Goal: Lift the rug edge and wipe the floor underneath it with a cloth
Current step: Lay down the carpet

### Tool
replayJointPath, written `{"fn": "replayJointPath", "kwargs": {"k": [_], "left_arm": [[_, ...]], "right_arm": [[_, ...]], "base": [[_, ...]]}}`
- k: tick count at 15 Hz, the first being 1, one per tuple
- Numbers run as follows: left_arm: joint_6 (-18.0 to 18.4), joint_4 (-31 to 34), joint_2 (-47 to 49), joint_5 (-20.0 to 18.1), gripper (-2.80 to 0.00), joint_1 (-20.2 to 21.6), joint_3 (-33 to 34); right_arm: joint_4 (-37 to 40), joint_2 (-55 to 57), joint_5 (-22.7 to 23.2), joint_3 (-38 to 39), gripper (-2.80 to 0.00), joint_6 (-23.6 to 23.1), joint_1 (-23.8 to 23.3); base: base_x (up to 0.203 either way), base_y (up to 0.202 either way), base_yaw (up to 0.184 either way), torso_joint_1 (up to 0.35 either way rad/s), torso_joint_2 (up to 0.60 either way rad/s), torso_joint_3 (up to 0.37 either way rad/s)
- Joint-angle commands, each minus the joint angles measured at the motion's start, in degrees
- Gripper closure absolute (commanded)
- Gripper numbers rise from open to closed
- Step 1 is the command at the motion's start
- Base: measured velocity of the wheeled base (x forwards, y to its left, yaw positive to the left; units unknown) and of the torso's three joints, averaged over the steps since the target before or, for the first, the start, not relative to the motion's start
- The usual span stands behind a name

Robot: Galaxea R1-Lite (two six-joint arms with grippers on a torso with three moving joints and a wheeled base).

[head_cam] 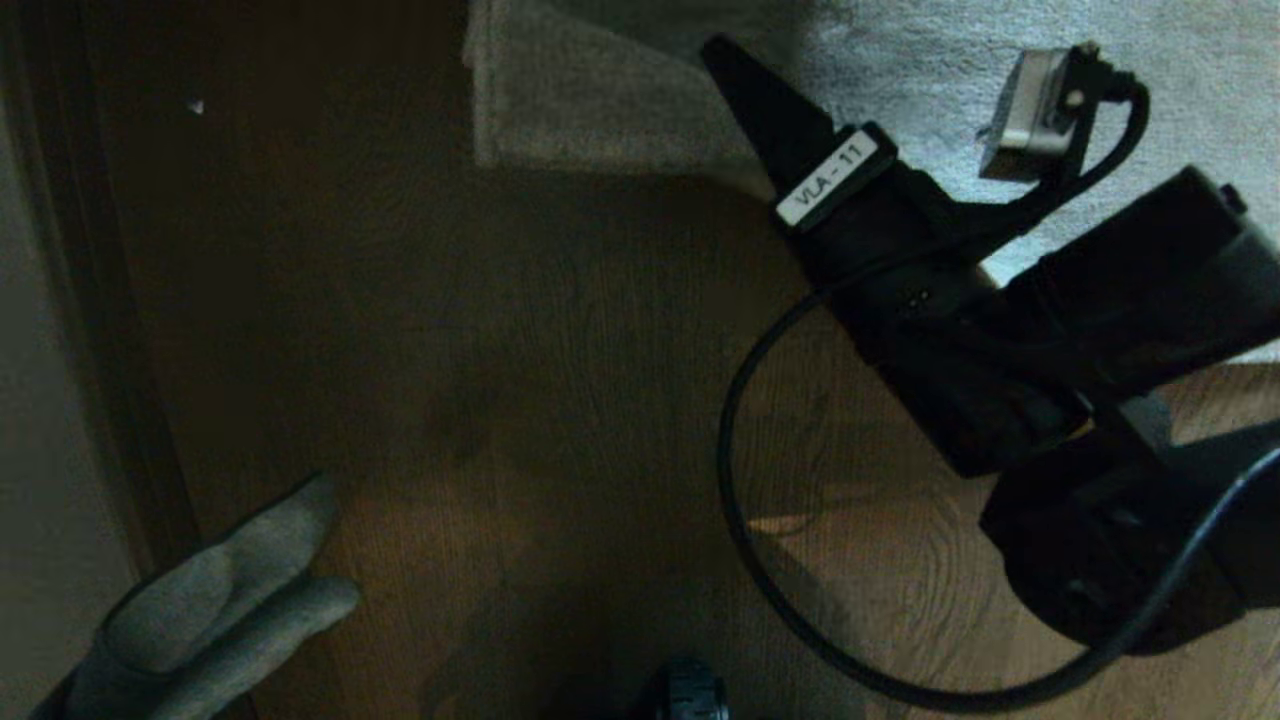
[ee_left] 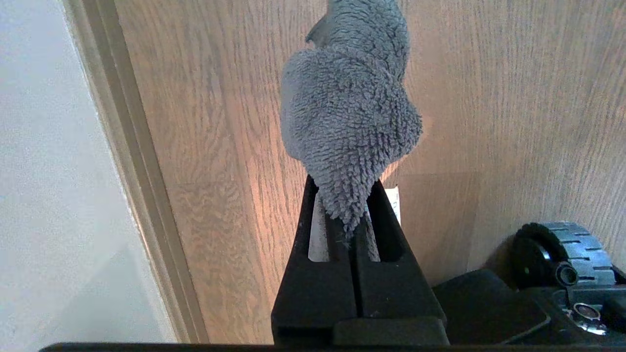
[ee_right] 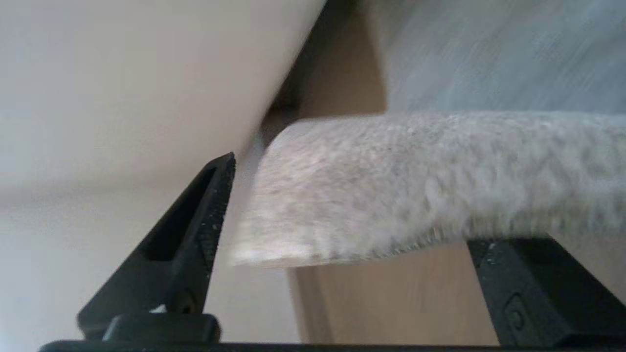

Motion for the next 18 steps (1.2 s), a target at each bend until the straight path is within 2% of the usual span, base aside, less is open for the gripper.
{"fn": "replayJointPath", "kwargs": {"k": [1,7,11,14,15,16,18], "left_arm": [[0.02,-0.05,0.0,0.02,0.0,0.0,0.02],[0.02,0.02,0.0,0.02,0.0,0.0,0.02],[0.02,-0.05,0.0,0.02,0.0,0.0,0.02],[-0.07,-0.05,0.0,0.02,0.0,0.0,0.02],[-0.24,0.04,0.0,0.02,0.0,0.0,0.01],[-0.33,0.0,0.0,0.02,0.0,0.0,0.02],[-0.33,-0.05,0.0,0.02,0.0,0.0,0.02]], "right_arm": [[-1.19,-1.1,3.23,4.43,-2.8,-0.44,2.11],[-1.91,-1.18,4.39,9.21,-2.8,0.07,7.28],[-1.32,-2.69,4.12,12.34,-2.8,4.64,10.91],[-1.21,-2.55,3.19,15.05,-2.8,7.15,11.23],[-1.48,-2.31,2.3,16.5,-1.6,7.22,11.19],[-1.7,-1.75,-0.07,17.73,0.0,7.24,11.18],[-1.74,-1.48,-2.47,19.62,0.0,7.37,11.14]], "base": [[0.0,0.0,0.0,0.0,0.0,0.0],[0.0,0.0,0.0,0.0,0.0,0.0],[0.0,0.0,0.0,0.0,0.0,0.0],[0.0,0.0,0.0,0.0,0.0,0.0],[0.0,0.0,0.0,0.0,0.0,0.0],[0.0,0.0,0.0,0.0,0.0,0.0],[0.0,0.0,0.0,0.0,0.0,0.0]]}}
